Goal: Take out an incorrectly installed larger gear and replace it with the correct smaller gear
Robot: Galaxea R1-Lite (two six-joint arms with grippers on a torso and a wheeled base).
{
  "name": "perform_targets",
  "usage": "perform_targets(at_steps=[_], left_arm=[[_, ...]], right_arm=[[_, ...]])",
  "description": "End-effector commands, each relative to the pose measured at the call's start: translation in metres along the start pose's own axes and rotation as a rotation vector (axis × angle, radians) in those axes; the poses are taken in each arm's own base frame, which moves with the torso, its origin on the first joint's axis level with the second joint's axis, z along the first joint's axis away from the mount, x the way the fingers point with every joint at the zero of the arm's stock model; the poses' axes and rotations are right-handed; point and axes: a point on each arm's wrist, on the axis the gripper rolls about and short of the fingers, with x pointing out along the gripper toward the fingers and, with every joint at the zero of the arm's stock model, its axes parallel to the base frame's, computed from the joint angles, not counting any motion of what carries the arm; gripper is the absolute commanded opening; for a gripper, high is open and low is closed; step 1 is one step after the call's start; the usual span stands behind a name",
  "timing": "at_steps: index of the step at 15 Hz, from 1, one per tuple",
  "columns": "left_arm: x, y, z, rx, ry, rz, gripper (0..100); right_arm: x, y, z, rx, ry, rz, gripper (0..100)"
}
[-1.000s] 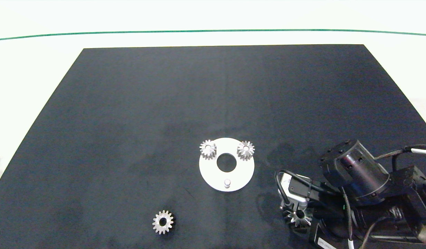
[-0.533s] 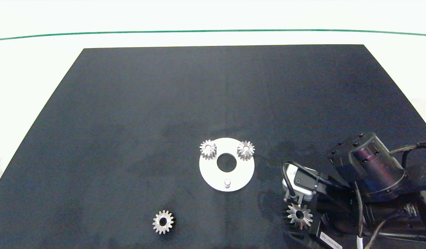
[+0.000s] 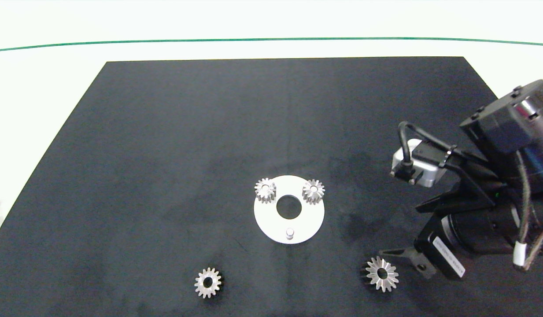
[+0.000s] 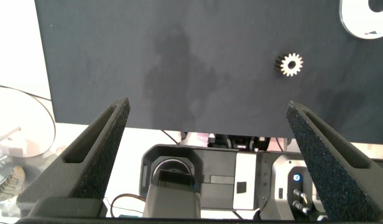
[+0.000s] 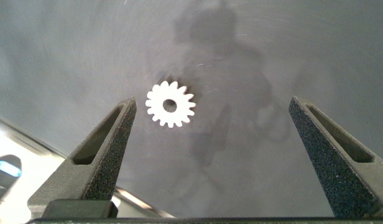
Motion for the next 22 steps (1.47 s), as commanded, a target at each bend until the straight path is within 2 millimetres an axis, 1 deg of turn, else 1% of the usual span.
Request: perform_targets(at_steps=[1,2,3,4,5,6,9,10,11,15,17,20,22], left_arm=[[0.002,0.000,0.000,0.000,0.016,0.003,100],[0.002,0.000,0.000,0.000,0.019,0.004,100],[0.004,-0.001,0.001,0.001,0.026,0.002,100],[0.005,-0.001,0.002,0.001,0.029,0.003,100],[0.007,-0.001,0.003,0.002,0.038,0.003,100],[0.008,-0.001,0.004,0.001,0.046,0.005,100],[0.018,-0.003,0.009,0.004,0.082,0.009,100],[0.019,-0.003,0.009,0.003,0.087,0.010,100],[0.022,-0.004,0.010,0.012,0.100,0.003,100],[0.031,-0.006,0.014,0.023,0.136,-0.001,100],[0.040,-0.008,0.018,0.021,0.166,0.006,100],[0.049,-0.011,0.022,0.032,0.189,-0.002,100],[0.054,-0.016,0.023,0.053,0.214,-0.036,100]], right_arm=[[-0.023,-0.027,0.012,0.193,0.008,-0.075,100],[-0.026,-0.032,0.012,0.220,0.022,-0.087,100],[-0.034,-0.044,0.012,0.301,0.045,-0.121,100],[-0.037,-0.049,0.011,0.329,0.052,-0.134,100],[-0.042,-0.060,0.006,0.380,0.088,-0.167,100],[-0.046,-0.067,0.001,0.415,0.113,-0.189,100],[-0.052,-0.084,-0.009,0.512,0.122,-0.248,94],[-0.055,-0.086,-0.012,0.528,0.118,-0.258,91],[-0.058,-0.087,-0.015,0.534,0.118,-0.264,91],[-0.067,-0.084,-0.018,0.526,0.089,-0.263,91],[-0.073,-0.083,-0.021,0.529,0.073,-0.265,91],[-0.072,-0.083,-0.020,0.530,0.071,-0.261,91],[-0.069,-0.084,-0.020,0.531,0.082,-0.260,91]])
